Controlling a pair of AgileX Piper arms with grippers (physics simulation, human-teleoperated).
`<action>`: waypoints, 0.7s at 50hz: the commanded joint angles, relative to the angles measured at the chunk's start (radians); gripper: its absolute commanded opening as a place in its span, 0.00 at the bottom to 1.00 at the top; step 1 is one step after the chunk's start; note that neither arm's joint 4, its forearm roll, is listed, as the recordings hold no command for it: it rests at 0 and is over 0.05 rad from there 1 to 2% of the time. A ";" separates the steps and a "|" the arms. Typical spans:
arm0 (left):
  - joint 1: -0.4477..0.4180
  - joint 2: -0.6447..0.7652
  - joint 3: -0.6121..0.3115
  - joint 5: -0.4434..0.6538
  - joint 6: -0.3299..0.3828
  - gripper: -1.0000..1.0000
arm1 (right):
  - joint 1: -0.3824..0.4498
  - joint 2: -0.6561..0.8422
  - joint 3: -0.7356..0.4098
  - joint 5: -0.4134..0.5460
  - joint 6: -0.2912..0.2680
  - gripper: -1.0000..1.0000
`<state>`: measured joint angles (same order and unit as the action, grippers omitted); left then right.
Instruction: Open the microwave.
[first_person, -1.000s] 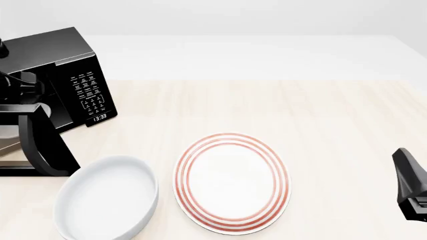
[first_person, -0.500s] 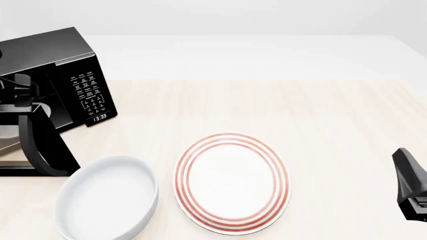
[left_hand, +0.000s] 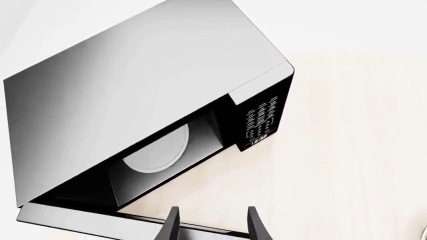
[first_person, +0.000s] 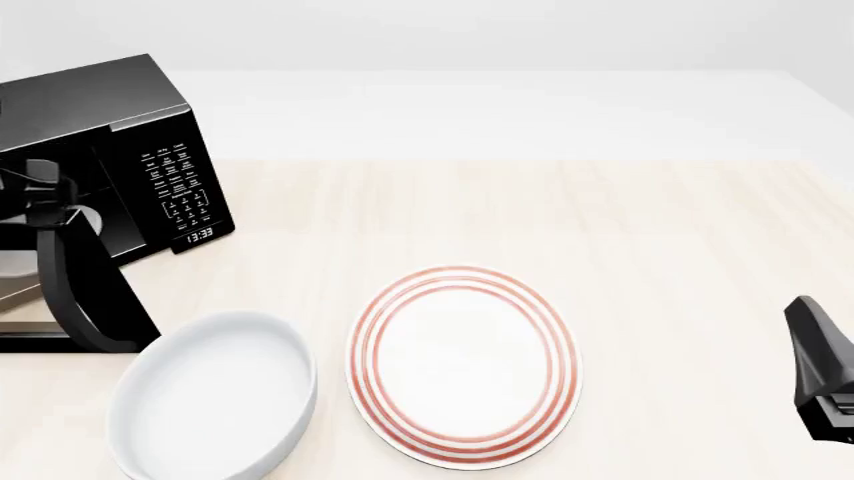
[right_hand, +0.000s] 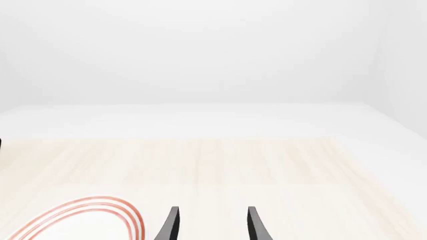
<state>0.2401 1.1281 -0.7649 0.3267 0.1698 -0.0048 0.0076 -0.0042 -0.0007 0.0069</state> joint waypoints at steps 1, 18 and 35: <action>-0.002 -0.012 0.025 0.011 0.003 1.00 | 0.000 0.000 0.000 0.000 0.000 1.00; 0.011 -0.034 0.035 0.036 0.015 1.00 | 0.000 0.000 0.000 0.000 0.000 1.00; 0.016 -0.093 0.061 0.065 0.013 1.00 | 0.000 0.000 0.000 0.000 0.000 1.00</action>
<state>0.2536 1.0616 -0.7251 0.3718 0.1777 -0.0049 0.0076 -0.0042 -0.0007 0.0070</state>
